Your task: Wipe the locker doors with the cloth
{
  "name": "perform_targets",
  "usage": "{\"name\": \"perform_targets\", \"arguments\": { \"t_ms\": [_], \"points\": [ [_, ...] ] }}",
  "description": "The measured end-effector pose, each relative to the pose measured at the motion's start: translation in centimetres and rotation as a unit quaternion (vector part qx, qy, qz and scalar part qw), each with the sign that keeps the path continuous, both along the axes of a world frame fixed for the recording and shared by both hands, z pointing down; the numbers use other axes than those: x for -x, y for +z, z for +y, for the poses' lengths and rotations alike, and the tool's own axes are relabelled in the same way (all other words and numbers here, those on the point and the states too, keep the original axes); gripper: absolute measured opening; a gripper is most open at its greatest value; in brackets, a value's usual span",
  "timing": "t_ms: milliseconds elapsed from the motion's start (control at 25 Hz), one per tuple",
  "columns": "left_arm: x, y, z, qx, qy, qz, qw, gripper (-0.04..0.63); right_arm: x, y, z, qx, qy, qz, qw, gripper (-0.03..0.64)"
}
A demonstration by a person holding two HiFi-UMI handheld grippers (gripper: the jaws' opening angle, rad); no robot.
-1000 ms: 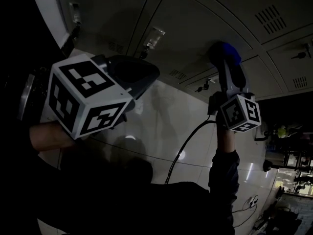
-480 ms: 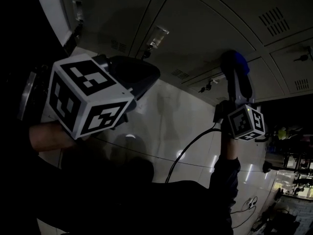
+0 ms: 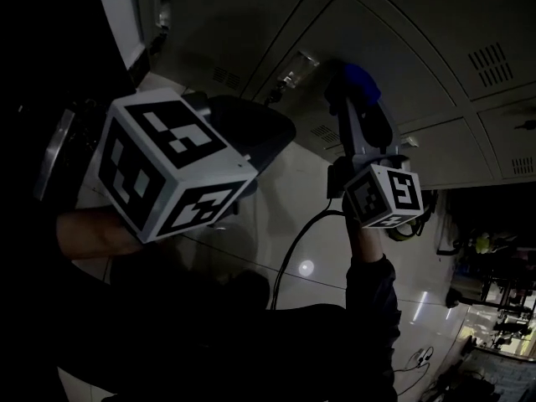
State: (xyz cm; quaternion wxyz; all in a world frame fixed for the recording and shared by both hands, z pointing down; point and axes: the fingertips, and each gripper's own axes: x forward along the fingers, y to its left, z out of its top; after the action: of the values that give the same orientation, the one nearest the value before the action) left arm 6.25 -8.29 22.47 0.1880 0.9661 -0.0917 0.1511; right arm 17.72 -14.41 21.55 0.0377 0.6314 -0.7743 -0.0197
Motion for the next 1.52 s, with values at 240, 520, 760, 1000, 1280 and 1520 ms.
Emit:
{"name": "perform_targets", "arguments": {
  "t_ms": [240, 520, 760, 1000, 1280, 1520],
  "points": [
    [0.5, -0.4, -0.7, -0.008, -0.004, 0.011, 0.9999, 0.000, 4.7, 0.7, -4.6, 0.009, -0.038, -0.023, 0.999, 0.166],
    [1.5, -0.9, -0.8, -0.008, -0.008, 0.013, 0.9999, 0.000, 5.3, 1.2, -6.7, 0.017, -0.023, -0.026, 0.999, 0.166],
    [0.9, -0.8, -0.3, -0.012, -0.002, 0.008, 0.9999, 0.000, 1.2, 1.3, -4.2, 0.016, 0.008, -0.022, 1.000, 0.166],
    [0.2, -0.2, 0.5, -0.011, 0.008, -0.007, 0.9999, 0.000, -3.8, 1.0, -0.8, 0.010, 0.046, -0.014, 0.999, 0.166],
    [-0.7, 0.5, 0.6, -0.010, 0.010, -0.015, 0.9998, 0.000, -10.8, 1.0, 3.6, 0.007, 0.103, -0.012, 0.995, 0.167],
    [-1.3, 0.9, 0.5, -0.009, 0.012, -0.015, 0.9998, 0.000, -15.0, 1.3, 5.7, 0.006, 0.150, -0.010, 0.989, 0.167]
  ]
}}
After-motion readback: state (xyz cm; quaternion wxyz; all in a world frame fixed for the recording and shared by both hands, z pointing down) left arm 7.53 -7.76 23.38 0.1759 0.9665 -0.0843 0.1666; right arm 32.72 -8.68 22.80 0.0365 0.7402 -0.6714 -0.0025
